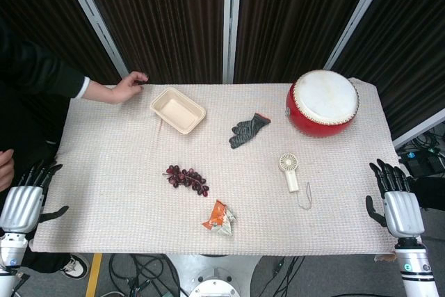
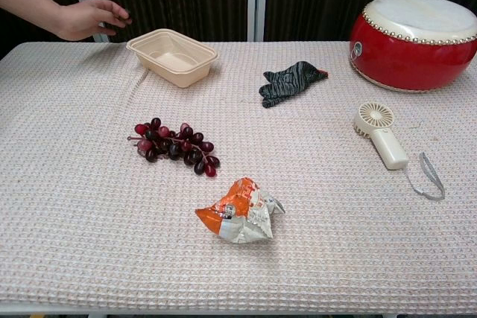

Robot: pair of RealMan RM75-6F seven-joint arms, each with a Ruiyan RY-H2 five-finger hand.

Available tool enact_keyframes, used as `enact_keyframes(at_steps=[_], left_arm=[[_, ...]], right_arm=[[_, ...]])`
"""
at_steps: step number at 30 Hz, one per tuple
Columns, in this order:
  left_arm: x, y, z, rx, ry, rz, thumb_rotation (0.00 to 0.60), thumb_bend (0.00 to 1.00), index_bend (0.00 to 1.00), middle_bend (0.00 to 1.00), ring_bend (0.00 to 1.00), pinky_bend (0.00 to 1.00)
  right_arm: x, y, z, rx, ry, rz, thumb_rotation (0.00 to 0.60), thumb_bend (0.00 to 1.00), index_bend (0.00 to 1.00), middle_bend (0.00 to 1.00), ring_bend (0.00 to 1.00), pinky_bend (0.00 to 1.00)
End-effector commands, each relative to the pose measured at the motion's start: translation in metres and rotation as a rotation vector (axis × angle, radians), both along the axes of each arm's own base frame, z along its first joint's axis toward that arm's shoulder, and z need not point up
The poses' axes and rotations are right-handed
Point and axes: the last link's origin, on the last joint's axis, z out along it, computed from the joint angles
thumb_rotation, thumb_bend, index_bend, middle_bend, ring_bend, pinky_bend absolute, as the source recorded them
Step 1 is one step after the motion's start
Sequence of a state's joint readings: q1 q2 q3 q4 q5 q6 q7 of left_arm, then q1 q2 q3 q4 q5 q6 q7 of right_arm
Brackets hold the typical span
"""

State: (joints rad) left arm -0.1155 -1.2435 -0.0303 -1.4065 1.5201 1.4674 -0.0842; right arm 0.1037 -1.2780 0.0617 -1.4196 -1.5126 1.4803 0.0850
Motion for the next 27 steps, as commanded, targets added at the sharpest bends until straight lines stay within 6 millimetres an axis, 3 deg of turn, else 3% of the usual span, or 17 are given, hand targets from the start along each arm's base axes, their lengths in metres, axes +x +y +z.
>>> enact_keyframes(at_steps=[1, 14, 15, 16, 19, 22, 25, 27], left_arm=[[0.0004, 0.0001, 0.0001, 0.004, -0.004, -0.002, 0.600, 0.00, 0.15, 0.11, 0.01, 0.15], [0.0018, 0.0024, 0.0010, 0.000, 0.003, -0.007, 0.600, 0.00, 0.16, 0.11, 0.01, 0.15], [0.0016, 0.0021, 0.0013, 0.000, 0.002, -0.006, 0.600, 0.00, 0.16, 0.11, 0.01, 0.15], [0.0011, 0.0013, 0.0016, 0.000, 0.001, -0.005, 0.600, 0.00, 0.16, 0.11, 0.01, 0.15], [-0.0002, 0.0000, -0.0005, -0.003, -0.001, -0.005, 0.600, 0.00, 0.16, 0.11, 0.01, 0.15], [-0.0001, -0.0001, -0.0041, -0.010, -0.014, -0.001, 0.600, 0.00, 0.15, 0.11, 0.01, 0.15], [-0.0003, 0.0003, -0.0055, -0.015, -0.011, -0.004, 0.600, 0.00, 0.15, 0.11, 0.01, 0.15], [-0.0013, 0.0005, -0.0050, -0.014, -0.009, -0.002, 0.600, 0.00, 0.15, 0.11, 0.01, 0.15]], right_arm=[[-0.0003, 0.0007, 0.0020, -0.005, 0.002, -0.002, 0.600, 0.43, 0.00, 0.00, 0.00, 0.00], [0.0003, -0.0021, 0.0033, -0.019, -0.013, 0.001, 0.600, 0.43, 0.00, 0.00, 0.00, 0.00], [0.0006, -0.0019, 0.0029, -0.018, -0.013, 0.003, 0.600, 0.47, 0.00, 0.00, 0.00, 0.00], [0.0008, -0.0015, 0.0022, -0.014, -0.009, 0.005, 0.600, 0.57, 0.00, 0.00, 0.00, 0.00], [0.0004, -0.0009, 0.0015, -0.004, 0.015, 0.008, 0.600, 0.95, 0.00, 0.00, 0.00, 0.00], [-0.0003, -0.0019, -0.0004, 0.013, 0.015, -0.008, 0.600, 1.00, 0.00, 0.00, 0.00, 0.02], [0.0017, -0.0043, -0.0024, 0.029, 0.017, -0.009, 0.600, 1.00, 0.00, 0.00, 0.04, 0.15], [0.0033, -0.0060, -0.0054, 0.040, 0.017, -0.009, 0.600, 1.00, 0.00, 0.01, 0.22, 0.40]])
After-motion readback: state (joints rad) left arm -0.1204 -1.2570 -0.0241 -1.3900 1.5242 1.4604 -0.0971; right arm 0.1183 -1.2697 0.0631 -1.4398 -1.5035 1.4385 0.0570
